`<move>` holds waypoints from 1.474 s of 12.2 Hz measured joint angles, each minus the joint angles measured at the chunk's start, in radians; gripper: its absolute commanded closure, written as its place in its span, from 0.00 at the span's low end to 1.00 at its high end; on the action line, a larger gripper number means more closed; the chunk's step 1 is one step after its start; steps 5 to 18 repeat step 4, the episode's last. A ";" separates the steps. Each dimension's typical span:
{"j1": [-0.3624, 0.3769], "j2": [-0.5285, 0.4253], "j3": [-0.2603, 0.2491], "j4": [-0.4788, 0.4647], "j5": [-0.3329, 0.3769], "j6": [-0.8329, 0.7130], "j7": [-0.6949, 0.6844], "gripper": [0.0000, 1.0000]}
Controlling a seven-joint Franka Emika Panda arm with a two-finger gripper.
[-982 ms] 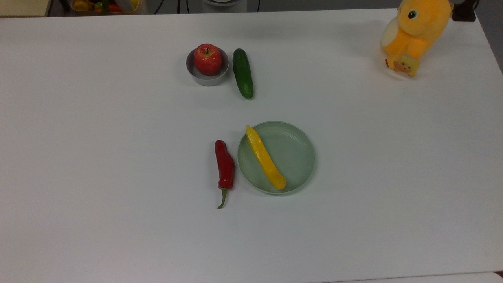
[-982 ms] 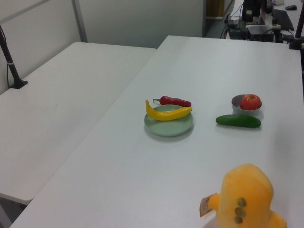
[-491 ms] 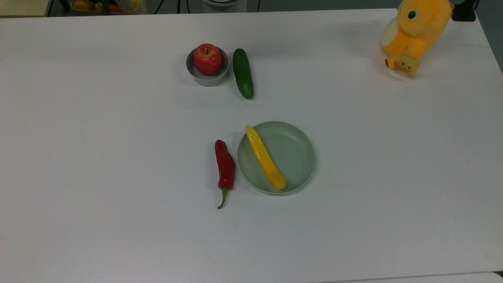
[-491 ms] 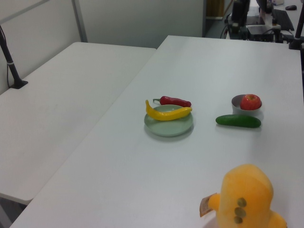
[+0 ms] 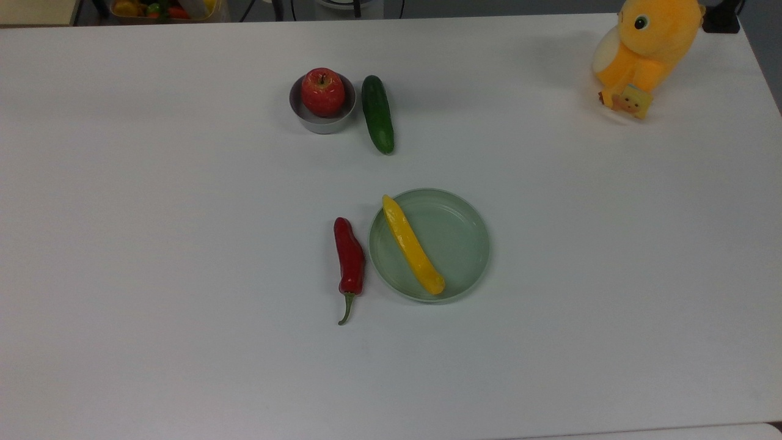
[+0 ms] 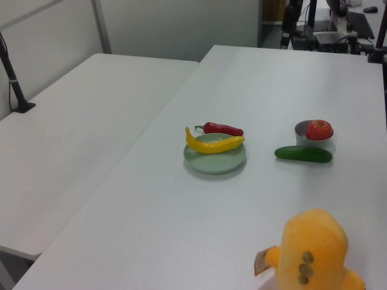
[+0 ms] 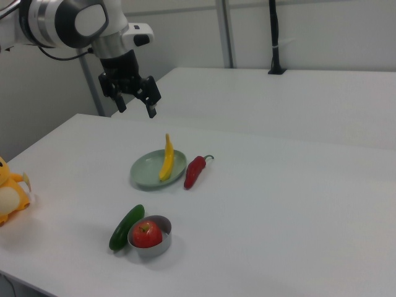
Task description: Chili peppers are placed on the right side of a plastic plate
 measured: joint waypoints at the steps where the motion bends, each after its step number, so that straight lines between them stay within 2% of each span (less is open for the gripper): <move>1: -0.002 -0.001 -0.003 0.002 0.000 0.000 -0.005 0.00; 18: -0.002 -0.002 -0.004 0.002 0.000 0.000 -0.006 0.00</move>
